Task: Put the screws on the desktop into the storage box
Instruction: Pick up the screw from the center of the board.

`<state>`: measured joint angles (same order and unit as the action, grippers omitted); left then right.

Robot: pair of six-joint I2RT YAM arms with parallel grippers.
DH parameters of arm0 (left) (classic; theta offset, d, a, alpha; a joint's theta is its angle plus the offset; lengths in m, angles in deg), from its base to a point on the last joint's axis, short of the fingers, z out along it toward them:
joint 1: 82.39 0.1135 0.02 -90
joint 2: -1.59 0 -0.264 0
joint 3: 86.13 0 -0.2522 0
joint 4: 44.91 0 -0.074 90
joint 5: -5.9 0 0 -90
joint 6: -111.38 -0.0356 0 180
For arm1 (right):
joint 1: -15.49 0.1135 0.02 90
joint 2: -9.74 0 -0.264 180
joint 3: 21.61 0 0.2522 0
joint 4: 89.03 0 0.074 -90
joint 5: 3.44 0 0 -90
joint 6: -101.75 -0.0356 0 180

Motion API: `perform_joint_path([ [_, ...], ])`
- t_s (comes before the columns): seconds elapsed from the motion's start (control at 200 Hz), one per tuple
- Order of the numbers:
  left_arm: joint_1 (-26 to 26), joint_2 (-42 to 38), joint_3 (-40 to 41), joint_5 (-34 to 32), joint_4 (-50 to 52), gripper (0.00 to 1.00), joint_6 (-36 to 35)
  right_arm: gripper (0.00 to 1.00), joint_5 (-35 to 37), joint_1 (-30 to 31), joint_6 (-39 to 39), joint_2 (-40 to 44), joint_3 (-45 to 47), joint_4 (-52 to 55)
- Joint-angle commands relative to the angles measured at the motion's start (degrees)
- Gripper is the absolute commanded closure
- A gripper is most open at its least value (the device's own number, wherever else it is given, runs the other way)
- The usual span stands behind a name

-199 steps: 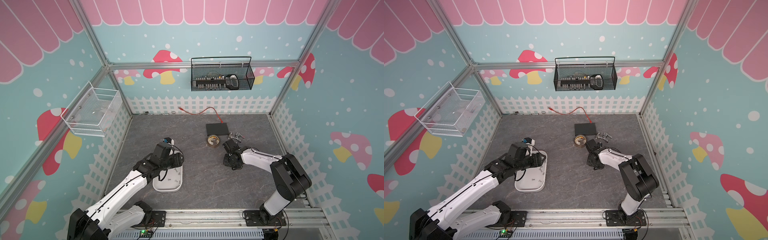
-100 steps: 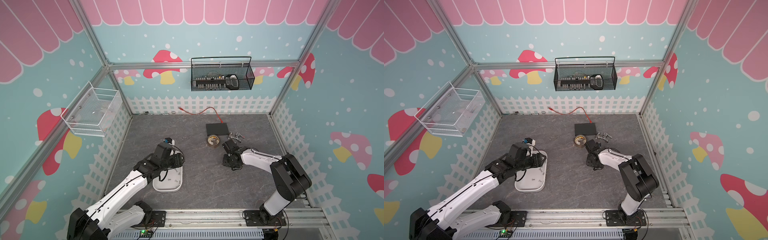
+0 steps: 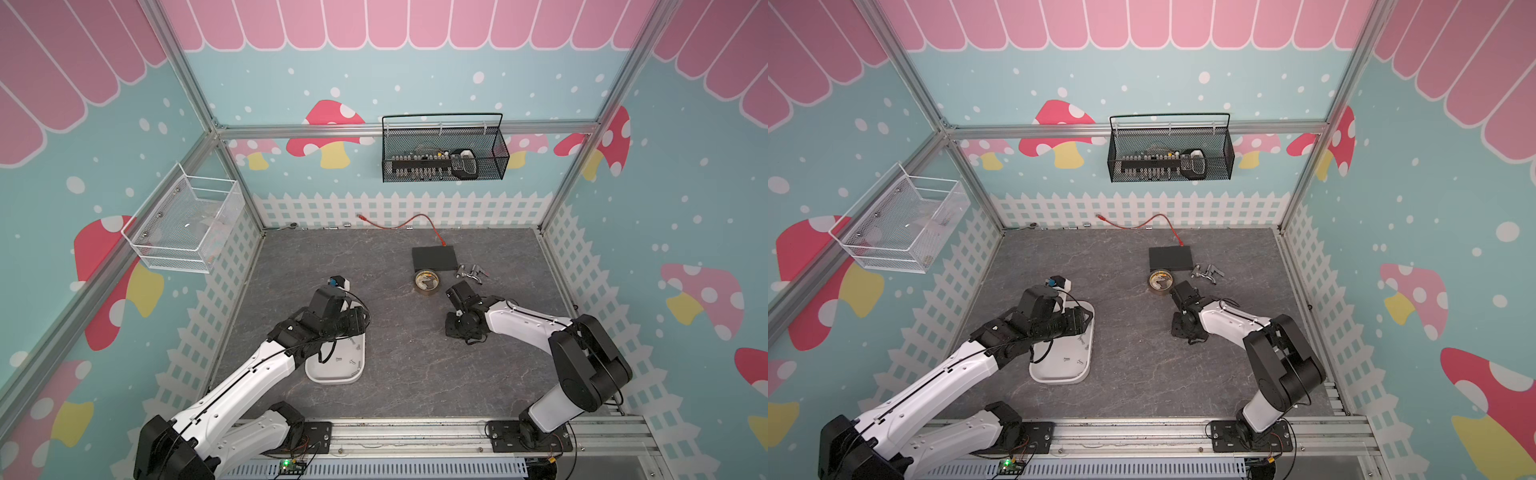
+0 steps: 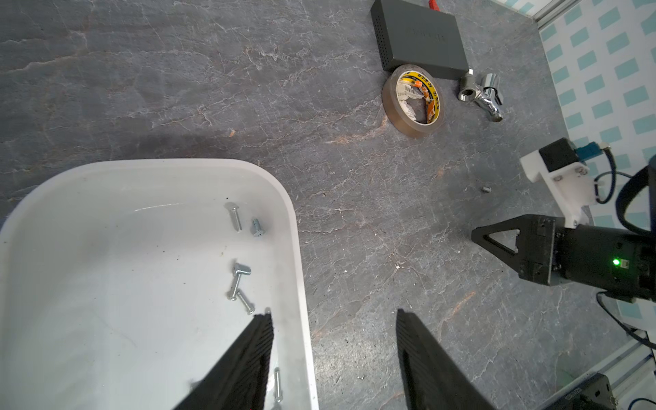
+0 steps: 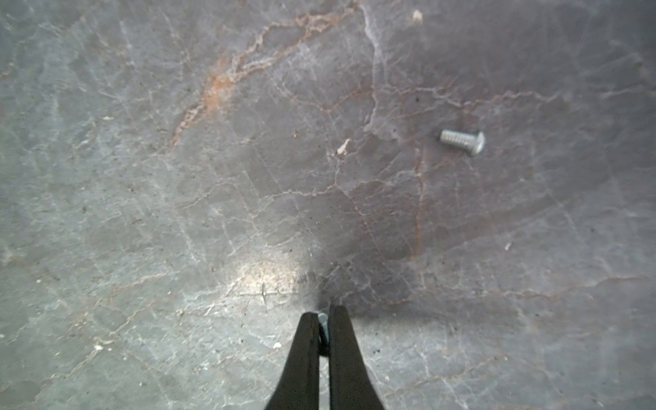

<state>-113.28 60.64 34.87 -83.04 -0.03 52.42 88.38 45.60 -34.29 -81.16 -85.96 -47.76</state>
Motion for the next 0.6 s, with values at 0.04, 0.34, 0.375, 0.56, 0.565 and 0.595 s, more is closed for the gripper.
perform_joint_path([
  [0.04, -0.53, 0.09, 0.41, -1.01, 0.58, 0.4, -0.28, 0.96, -0.59, 0.37, 1.29, 3.5, 0.75, 1.76],
  [0.34, -0.67, -0.05, 0.41, -1.34, 0.66, 0.4, -0.1, 0.98, -5.25, 0.46, 2.89, 9.07, 1.57, 0.71],
  [0.375, -0.82, -0.05, 0.41, -1.56, 0.69, 0.4, -0.11, 0.97, -6.15, 0.43, 3.61, 9.92, 1.18, 0.84],
  [0.56, -0.92, -1.18, 0.29, -2.88, 0.92, 0.4, 0.31, 0.98, -18.05, 1.59, 4.62, 13.89, -0.23, -2.27],
  [0.565, -0.92, -1.2, 0.26, -2.98, 0.9, 0.4, 0.32, 0.98, -18.42, 1.74, 4.55, 13.99, -0.18, -2.59],
  [0.595, -0.92, -1.35, 0.23, -3.16, 0.97, 0.4, 0.33, 0.98, -20.44, 2.38, 3.58, 14.62, 0.03, -4.44],
])
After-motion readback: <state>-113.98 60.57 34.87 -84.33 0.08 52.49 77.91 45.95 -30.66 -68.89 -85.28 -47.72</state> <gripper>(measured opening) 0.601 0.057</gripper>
